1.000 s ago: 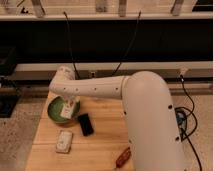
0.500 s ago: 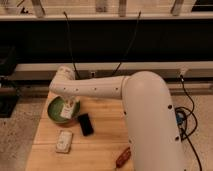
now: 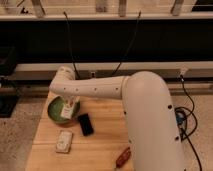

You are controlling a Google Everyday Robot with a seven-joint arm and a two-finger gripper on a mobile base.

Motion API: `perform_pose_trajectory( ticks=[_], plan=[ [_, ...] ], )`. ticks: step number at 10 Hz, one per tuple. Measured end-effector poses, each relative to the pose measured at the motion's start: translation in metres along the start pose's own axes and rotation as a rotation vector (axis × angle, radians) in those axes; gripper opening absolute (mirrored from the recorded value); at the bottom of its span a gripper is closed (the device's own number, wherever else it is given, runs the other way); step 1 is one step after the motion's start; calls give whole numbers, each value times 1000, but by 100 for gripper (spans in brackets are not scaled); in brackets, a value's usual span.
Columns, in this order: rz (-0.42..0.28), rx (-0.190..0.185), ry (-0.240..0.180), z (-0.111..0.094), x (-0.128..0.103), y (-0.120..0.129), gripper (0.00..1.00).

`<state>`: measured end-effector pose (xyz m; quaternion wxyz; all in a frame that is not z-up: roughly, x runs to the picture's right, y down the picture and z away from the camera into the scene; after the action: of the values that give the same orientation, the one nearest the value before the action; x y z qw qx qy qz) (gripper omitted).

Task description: Place the bottle in the ceramic bowl

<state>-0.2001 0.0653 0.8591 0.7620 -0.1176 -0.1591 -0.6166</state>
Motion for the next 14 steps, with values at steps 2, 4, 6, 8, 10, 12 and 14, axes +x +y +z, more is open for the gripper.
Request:
perform_pose_trajectory(
  ticks=[2,4,6,8,10,12,14],
  plan=[
    [-3,1,-1,1,0,0,38],
    [-5,3,-1,1,0,0,42],
    [-7,4,-3,2,0,0,42],
    [-10,5,-3,2,0,-1,42],
    [-14,8,-3,2,0,-1,37],
    [-16,9,-4,2,0,-1,41],
    [-17,9,-5,2,0,-1,52]
  ],
)
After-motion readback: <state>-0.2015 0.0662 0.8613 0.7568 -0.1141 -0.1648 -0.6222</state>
